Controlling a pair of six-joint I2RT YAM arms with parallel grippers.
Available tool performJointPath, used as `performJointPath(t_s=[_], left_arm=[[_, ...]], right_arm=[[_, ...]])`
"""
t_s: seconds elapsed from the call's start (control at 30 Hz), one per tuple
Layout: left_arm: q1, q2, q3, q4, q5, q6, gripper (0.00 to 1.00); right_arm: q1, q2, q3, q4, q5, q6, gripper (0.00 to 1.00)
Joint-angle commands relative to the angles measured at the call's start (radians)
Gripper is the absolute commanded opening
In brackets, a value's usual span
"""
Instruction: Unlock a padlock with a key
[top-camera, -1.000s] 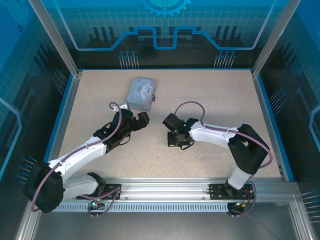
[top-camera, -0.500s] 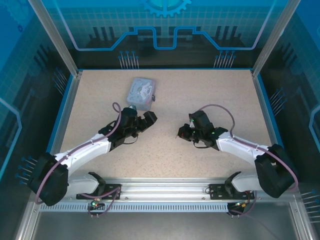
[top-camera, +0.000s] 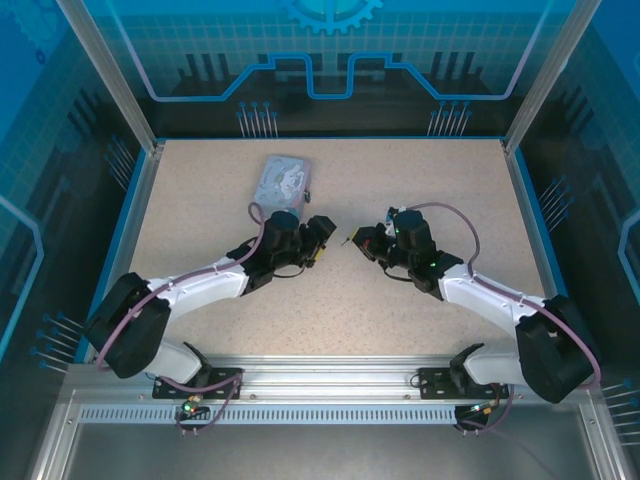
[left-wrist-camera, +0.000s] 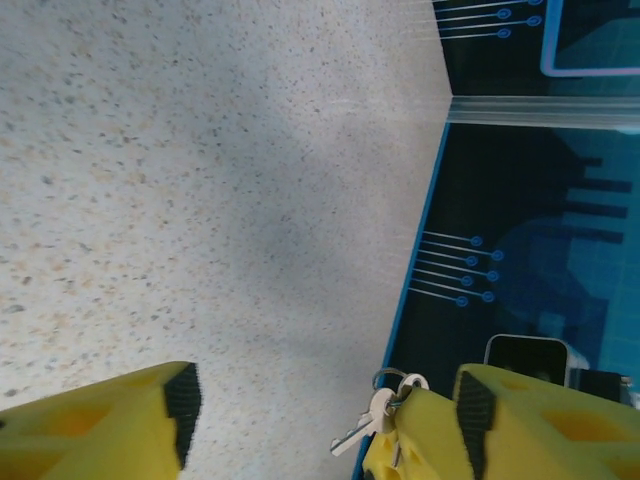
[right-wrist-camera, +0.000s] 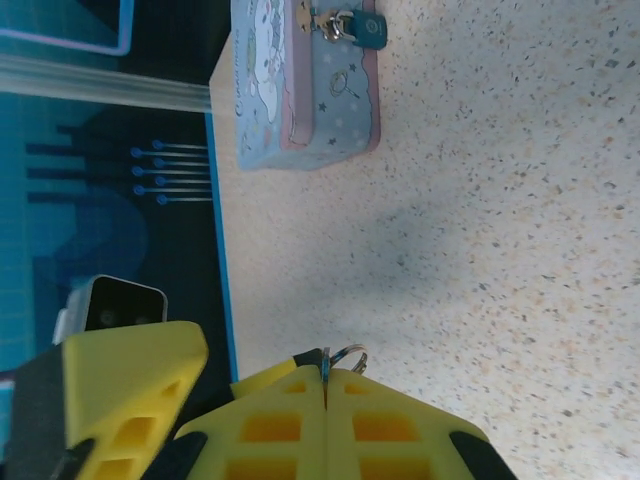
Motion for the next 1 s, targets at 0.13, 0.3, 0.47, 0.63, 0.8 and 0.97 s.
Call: performJointPath(t_s=[0.13, 0.3, 0.47, 0.63, 0.8, 0.97], left_arm=[[-0.024, 0.05, 0.03, 0.172, 0.003, -0.077, 0.51], [-0.033, 0.072, 0.029, 0.194, 0.004, -0.091, 0.46], [-0.04, 0.084, 0.021, 0.212, -0.003, -0.097, 0.44], [-0.042, 0.087, 0.021, 0.229, -0.006, -0.102, 0.36], [-0.046, 0.081, 0.019, 0.23, -0.011, -0.102, 0.31], [-0.049, 0.078, 0.018, 0.228, -0.02, -0.102, 0.21]], right_arm=[[0.014, 0.033, 0.019, 0.071, 0.032, 0.106, 0.0], [0.015, 0.034, 0.011, 0.085, 0.038, 0.114, 0.0], [0.017, 0.031, 0.011, 0.08, 0.043, 0.114, 0.0], [0.017, 0.033, 0.004, 0.083, 0.049, 0.12, 0.0], [0.016, 0.03, -0.002, 0.083, 0.055, 0.122, 0.0], [0.016, 0.026, -0.008, 0.082, 0.058, 0.126, 0.0]])
